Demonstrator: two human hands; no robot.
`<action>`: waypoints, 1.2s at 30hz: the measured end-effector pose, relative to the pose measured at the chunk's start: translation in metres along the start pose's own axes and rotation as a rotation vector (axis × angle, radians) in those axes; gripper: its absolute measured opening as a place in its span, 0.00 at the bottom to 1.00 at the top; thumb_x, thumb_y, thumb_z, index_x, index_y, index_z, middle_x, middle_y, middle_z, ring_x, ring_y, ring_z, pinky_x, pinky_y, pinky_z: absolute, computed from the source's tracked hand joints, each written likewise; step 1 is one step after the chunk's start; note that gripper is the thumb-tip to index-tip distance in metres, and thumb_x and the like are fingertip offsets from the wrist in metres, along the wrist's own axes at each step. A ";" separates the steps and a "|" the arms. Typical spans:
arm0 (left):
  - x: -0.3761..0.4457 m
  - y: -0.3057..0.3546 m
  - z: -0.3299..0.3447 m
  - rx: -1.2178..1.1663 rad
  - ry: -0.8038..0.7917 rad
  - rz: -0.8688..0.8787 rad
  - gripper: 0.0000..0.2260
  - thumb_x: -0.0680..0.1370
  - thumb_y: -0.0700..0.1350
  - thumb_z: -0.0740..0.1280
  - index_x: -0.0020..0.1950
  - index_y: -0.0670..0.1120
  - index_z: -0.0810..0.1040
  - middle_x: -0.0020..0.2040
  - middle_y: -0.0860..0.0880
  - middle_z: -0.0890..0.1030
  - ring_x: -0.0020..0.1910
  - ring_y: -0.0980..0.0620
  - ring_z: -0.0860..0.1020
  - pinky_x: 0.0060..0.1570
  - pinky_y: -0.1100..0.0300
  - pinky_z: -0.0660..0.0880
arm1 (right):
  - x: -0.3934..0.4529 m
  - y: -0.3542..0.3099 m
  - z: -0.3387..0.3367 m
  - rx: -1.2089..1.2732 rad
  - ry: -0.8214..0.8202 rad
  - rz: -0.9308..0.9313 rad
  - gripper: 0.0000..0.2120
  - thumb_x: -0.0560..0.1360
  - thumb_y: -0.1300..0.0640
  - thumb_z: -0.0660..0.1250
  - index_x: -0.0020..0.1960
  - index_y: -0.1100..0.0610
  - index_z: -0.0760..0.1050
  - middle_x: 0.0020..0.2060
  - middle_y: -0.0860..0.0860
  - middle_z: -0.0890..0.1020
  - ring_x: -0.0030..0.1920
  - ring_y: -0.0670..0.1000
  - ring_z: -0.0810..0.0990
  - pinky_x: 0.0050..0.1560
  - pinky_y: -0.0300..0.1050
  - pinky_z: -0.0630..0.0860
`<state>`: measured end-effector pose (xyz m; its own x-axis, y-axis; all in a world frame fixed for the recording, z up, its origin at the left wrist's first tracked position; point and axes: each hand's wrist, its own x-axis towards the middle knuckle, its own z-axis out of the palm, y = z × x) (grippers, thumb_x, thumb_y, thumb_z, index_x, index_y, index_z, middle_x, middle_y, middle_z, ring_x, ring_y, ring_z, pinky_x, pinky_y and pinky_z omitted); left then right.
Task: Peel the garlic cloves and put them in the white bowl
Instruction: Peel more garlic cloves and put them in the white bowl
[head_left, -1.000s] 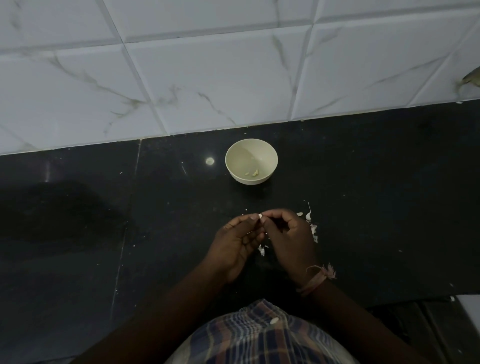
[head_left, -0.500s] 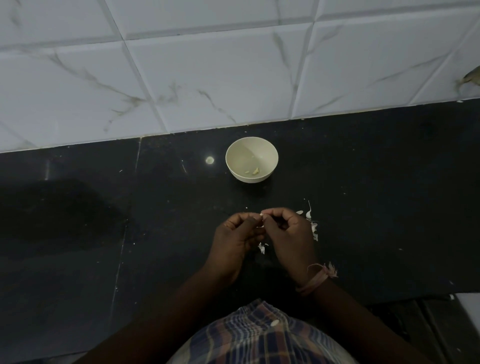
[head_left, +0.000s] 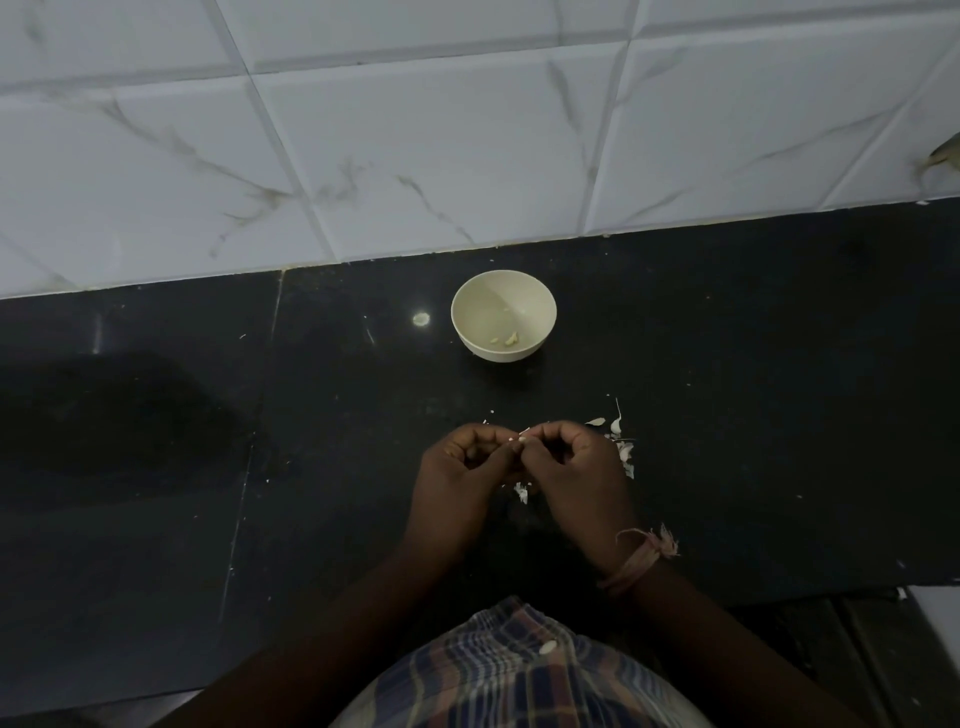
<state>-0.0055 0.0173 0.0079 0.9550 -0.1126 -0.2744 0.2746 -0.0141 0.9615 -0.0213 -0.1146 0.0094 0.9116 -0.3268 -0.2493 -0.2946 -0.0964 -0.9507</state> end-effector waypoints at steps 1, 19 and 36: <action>0.000 0.001 0.000 -0.010 -0.003 0.000 0.02 0.79 0.39 0.71 0.49 0.44 0.84 0.44 0.45 0.87 0.45 0.45 0.87 0.49 0.51 0.82 | 0.000 -0.002 -0.001 0.019 0.001 0.003 0.02 0.74 0.62 0.71 0.44 0.56 0.82 0.37 0.51 0.86 0.39 0.46 0.85 0.39 0.38 0.80; 0.007 0.001 -0.004 -0.189 -0.085 -0.078 0.07 0.79 0.36 0.70 0.45 0.44 0.87 0.46 0.40 0.87 0.44 0.45 0.86 0.49 0.54 0.82 | 0.004 -0.011 -0.006 0.046 -0.084 0.032 0.03 0.75 0.63 0.72 0.43 0.62 0.82 0.28 0.52 0.81 0.26 0.48 0.77 0.28 0.40 0.72; 0.017 -0.004 0.004 -0.339 -0.065 -0.136 0.08 0.80 0.36 0.69 0.57 0.39 0.83 0.53 0.37 0.85 0.48 0.42 0.85 0.52 0.53 0.82 | 0.014 -0.006 -0.001 0.318 -0.107 0.194 0.06 0.80 0.63 0.66 0.47 0.65 0.80 0.26 0.53 0.74 0.25 0.49 0.71 0.24 0.41 0.69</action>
<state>0.0091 0.0114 -0.0003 0.9011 -0.1954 -0.3870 0.4304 0.2952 0.8530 -0.0069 -0.1194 0.0122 0.8775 -0.2089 -0.4317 -0.3758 0.2596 -0.8896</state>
